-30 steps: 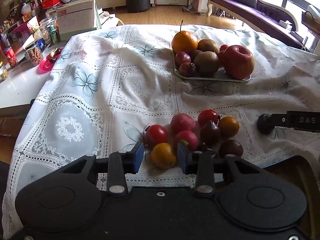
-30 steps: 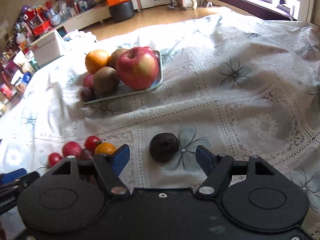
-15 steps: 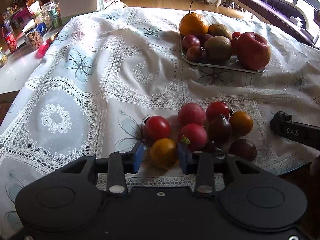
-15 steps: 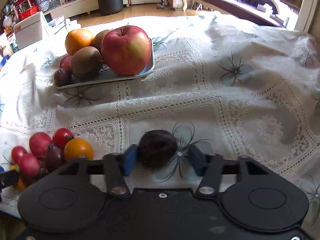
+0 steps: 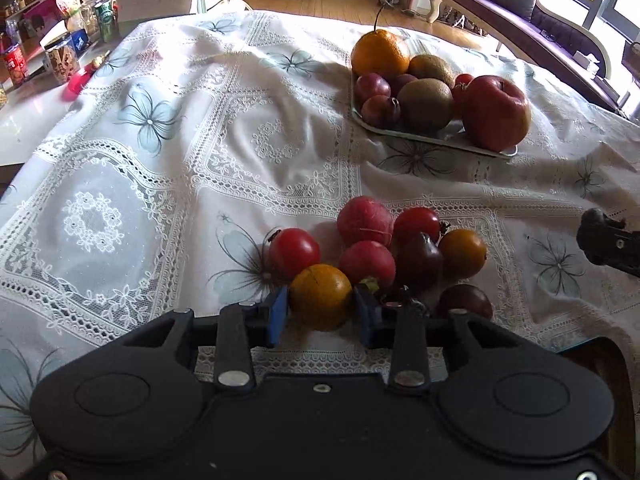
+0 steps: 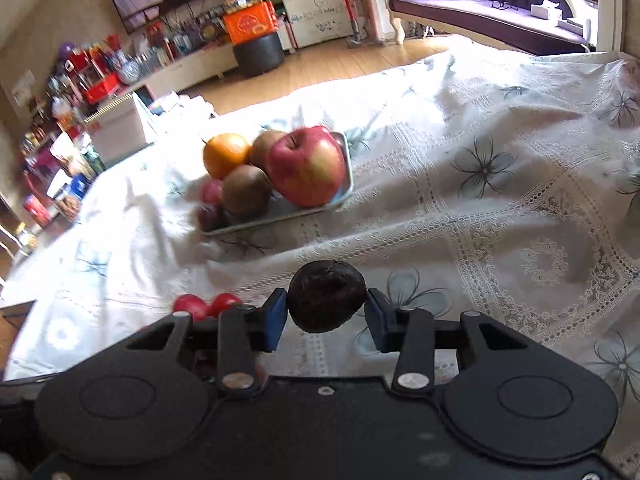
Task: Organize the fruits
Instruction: 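Grasp a small orange fruit with the left gripper while the right gripper lifts the dark fruit, then open the right gripper over the tray while the left gripper drops the orange fruit into it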
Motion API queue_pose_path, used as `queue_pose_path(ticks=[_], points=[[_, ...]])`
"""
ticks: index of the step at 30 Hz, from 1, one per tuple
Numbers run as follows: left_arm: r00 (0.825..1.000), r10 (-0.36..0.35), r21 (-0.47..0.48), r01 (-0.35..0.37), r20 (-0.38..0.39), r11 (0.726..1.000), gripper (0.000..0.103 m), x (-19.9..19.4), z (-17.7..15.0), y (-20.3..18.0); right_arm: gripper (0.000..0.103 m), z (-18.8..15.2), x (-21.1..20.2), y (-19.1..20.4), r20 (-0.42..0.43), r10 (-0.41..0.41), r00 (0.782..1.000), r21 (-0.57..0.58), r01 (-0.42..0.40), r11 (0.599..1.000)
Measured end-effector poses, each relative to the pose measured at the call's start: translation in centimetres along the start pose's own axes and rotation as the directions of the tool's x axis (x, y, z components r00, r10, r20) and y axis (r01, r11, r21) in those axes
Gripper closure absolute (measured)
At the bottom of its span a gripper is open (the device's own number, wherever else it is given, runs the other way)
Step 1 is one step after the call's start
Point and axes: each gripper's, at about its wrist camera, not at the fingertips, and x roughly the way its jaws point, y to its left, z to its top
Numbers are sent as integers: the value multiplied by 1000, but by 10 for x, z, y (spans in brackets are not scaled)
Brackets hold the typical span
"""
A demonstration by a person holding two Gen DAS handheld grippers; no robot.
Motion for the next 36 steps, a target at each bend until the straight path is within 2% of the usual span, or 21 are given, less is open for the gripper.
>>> queue_pose_path(ticks=[4,7,9,13,19,23,25,29,36], points=[[998,-20,1,20,55,1000,59,-38,-3,1,58,-12,-33,0,23,37,999,-4,-37,999],[995,-33,27,31,94,999,59,-67,-17,-1,58,-31,-51,1,10,60,998,-14,-60,998],[993,-64,29,61,94,998,59,-79,-30,0,58,-46,-58,-1,-11,81,997,-14,-81,997],[994,-95,11,95,57,995,59,-85,-53,4,58,-73,-61,-8,-76,119,990,-6,-120,993],[996,-58,-4,58,72,998,59,-88,-76,0,58,-107,-69,-4,-87,70,994,-53,-75,996],[996,-49,-19,50,71,999,59,-89,-87,1,58,-114,-68,1,-84,38,996,-90,-46,995],[996,-33,-6,33,84,999,63,-90,-91,-1,58,-115,-67,2,-87,36,996,-92,-44,995],[993,-31,5,31,118,1000,64,-99,-94,-4,58,-115,-69,1,-81,30,996,-101,-38,994],[991,-11,-7,12,131,1000,63,-103,-97,-3,55,-111,-81,-1,-23,17,1000,-92,-19,996]])
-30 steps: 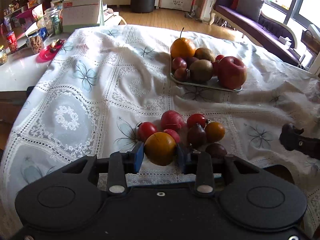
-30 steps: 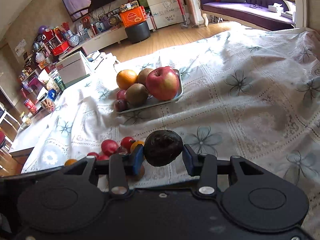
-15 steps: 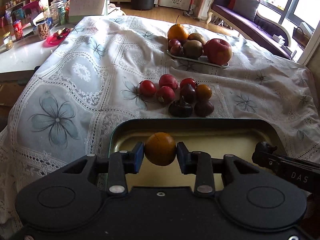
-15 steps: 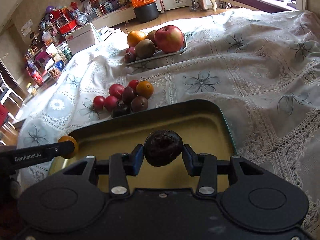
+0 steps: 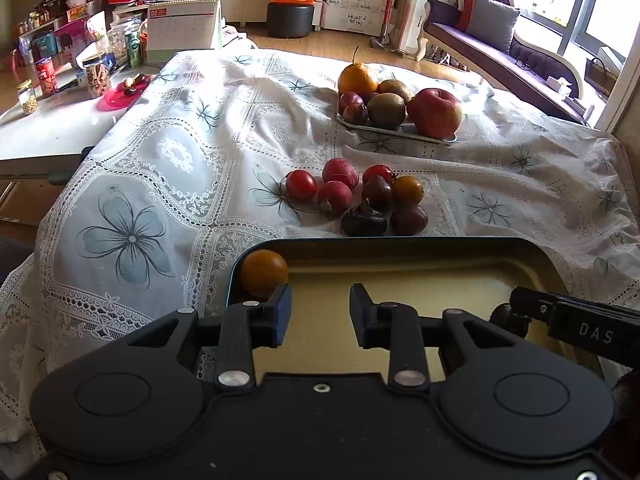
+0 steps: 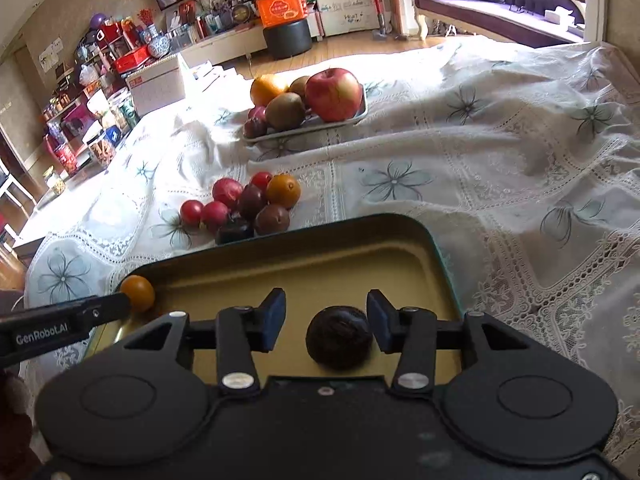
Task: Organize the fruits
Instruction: 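Open the right gripper over the tray while the left gripper drops the orange fruit into it, then withdraw both open grippers from the tray toward the fruit cluster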
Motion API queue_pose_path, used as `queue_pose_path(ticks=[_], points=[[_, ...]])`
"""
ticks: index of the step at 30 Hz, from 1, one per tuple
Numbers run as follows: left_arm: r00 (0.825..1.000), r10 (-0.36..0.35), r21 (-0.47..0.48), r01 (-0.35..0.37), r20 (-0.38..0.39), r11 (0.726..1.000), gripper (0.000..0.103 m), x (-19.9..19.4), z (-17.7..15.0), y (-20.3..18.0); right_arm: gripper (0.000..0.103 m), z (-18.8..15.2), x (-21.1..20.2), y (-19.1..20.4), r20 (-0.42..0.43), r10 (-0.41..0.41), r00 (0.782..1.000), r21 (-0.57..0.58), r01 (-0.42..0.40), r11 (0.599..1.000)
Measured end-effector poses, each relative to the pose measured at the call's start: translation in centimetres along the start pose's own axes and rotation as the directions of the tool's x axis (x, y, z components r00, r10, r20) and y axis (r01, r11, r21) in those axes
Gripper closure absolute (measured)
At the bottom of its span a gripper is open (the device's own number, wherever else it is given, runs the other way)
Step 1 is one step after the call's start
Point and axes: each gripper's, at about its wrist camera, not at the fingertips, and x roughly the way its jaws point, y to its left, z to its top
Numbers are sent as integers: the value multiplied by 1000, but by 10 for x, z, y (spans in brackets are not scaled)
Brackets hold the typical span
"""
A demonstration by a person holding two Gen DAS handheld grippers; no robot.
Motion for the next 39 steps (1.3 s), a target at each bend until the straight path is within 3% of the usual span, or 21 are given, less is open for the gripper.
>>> queue_pose_path(ticks=[15,26,32,39], points=[[1000,20,-64,-21,-8,998,63,-4,1,20,54,1,-1,0,22,-21,1000,-2,21,1000],[999,18,-27,-19,-41,999,63,0,-7,7,31,-2,-6,15,27,-84,996,-62,86,994],[999,18,-18,-18,-41,1000,63,-1,-8,5,26,-4,-7,23,53,-194,979,-106,199,974],[999,22,-17,-22,-43,1000,63,0,-8,5,25,-4,-11,25,36,-181,983,-87,183,979]])
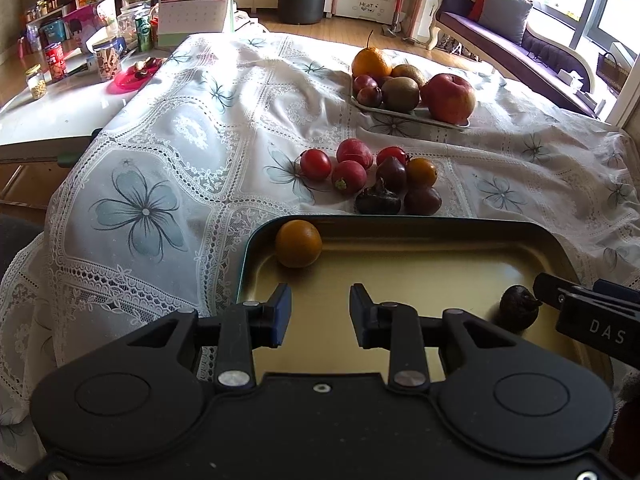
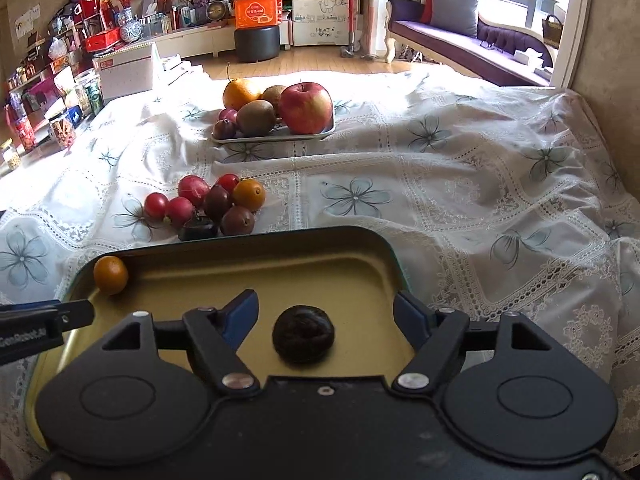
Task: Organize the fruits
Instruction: 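Withdraw both open grippers from the tray toward the fruit cluster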
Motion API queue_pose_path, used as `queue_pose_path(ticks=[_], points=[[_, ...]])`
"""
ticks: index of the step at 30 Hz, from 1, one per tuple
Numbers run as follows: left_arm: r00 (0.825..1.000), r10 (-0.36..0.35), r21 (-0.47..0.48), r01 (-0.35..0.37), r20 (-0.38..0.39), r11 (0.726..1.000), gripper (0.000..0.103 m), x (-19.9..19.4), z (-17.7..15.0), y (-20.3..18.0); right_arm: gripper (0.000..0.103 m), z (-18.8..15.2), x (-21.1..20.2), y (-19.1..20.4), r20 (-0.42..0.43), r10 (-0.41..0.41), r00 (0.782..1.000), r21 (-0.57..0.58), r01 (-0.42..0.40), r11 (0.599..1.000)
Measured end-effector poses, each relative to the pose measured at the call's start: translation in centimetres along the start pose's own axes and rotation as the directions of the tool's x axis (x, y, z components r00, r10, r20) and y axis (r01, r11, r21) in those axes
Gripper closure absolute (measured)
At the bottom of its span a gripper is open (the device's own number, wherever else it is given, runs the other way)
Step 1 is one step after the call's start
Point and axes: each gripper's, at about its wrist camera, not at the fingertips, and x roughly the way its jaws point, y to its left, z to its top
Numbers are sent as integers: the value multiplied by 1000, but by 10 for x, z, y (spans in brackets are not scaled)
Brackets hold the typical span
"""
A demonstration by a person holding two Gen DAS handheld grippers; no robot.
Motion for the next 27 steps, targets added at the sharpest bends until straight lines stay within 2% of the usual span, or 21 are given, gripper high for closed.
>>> queue_pose_path(ticks=[6,11,19,27], points=[[1000,6,1,-6,0,1000,63,2,1,1,25,2,-7,1,26,95,995,12,-96,995],[1000,15,-3,-15,2,1000,63,2,4,4,25,15,-6,4,-12,170,985,-13,-170,985],[999,28,11,-28,19,1000,63,4,23,9,26,39,4,13,6,189,982,-22,-189,982],[999,32,13,-32,18,999,63,17,60,18,30,80,49,15,-75,250,965,89,-244,966]])
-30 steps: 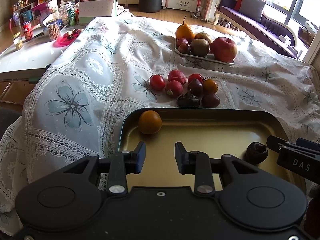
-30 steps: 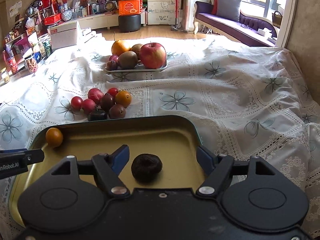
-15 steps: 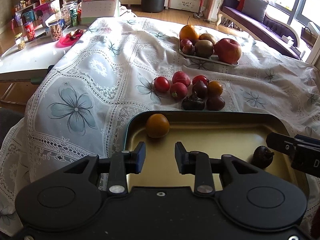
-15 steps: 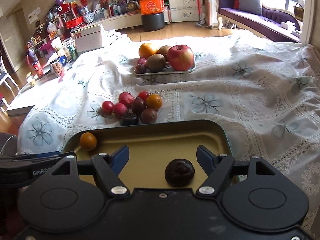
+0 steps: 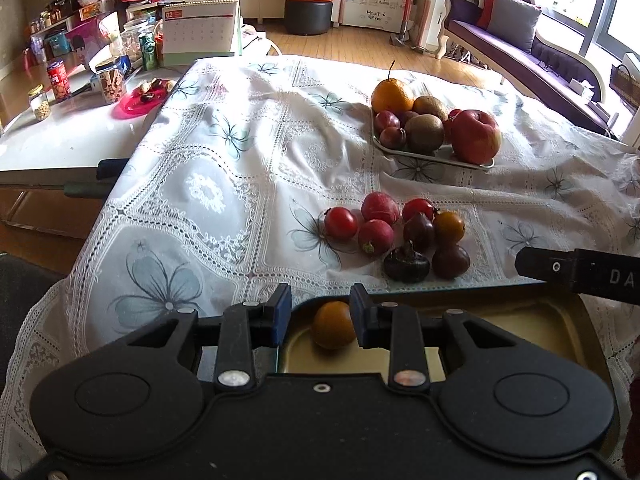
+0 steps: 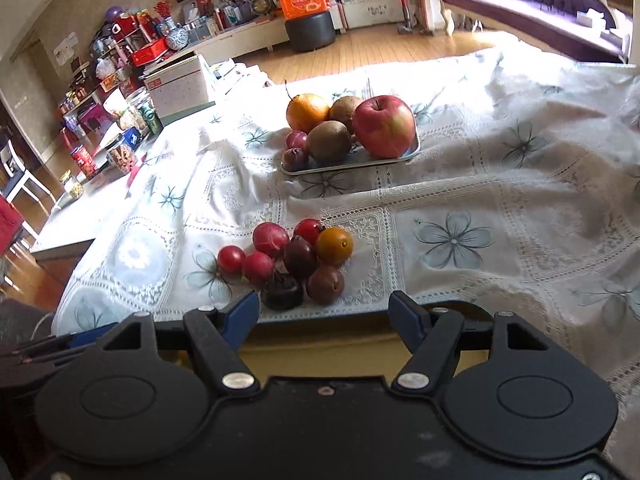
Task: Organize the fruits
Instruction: 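Withdraw both open grippers from the tray toward the fruit cluster, then grasp a red plum with the left gripper while the right gripper grasps a dark red plum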
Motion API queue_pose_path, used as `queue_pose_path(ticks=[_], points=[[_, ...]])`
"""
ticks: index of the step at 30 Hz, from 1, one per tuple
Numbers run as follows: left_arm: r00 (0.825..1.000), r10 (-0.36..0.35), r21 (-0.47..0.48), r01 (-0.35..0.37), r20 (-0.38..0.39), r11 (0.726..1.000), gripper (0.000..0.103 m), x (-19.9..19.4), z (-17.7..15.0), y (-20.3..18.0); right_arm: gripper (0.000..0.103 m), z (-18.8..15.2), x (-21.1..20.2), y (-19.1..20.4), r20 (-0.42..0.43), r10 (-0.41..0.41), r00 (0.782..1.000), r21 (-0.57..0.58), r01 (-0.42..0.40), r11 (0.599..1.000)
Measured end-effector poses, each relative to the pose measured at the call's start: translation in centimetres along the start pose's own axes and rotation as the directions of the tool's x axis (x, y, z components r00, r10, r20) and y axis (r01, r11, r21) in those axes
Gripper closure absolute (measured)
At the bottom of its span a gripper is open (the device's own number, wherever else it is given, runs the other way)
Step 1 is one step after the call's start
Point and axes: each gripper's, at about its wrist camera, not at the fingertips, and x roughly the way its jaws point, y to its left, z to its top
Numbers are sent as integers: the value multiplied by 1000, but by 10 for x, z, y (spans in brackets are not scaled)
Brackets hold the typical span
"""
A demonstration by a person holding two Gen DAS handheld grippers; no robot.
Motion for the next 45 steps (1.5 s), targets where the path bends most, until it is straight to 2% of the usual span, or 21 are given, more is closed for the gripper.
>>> queue_pose_path(ticks=[3,5,14,22,25,29,31,36,45], points=[[1000,3,-1,-3,-16,1000,63,10,13,4,37,9,18,2,-26,-17,1000,-15,17,1000],[1000,6,-1,-6,-28,1000,63,17,20,6,48,13,30,4,-47,-35,998,-25,34,999],[996,1,-1,-1,-90,1000,63,47,37,9,54,18,77,8,-125,-64,990,-18,62,998],[994,2,31,2,-111,1000,63,66,49,2,54,14,102,16,-136,-130,982,-55,123,991],[992,-1,31,5,-124,1000,63,73,55,2,54,12,107,19,-146,-109,983,-61,101,993],[988,-7,28,12,-153,1000,63,86,60,0,55,7,110,23,-127,-129,983,-83,119,989],[987,-9,27,14,-163,1000,63,92,61,-2,65,7,111,20,-136,-106,985,-71,97,993],[985,-28,16,31,-169,999,62,103,68,-7,66,8,105,14,-129,-70,989,-61,62,996],[985,-55,38,62,-161,997,62,111,86,-34,66,19,74,-8,-50,-56,997,2,57,998]])
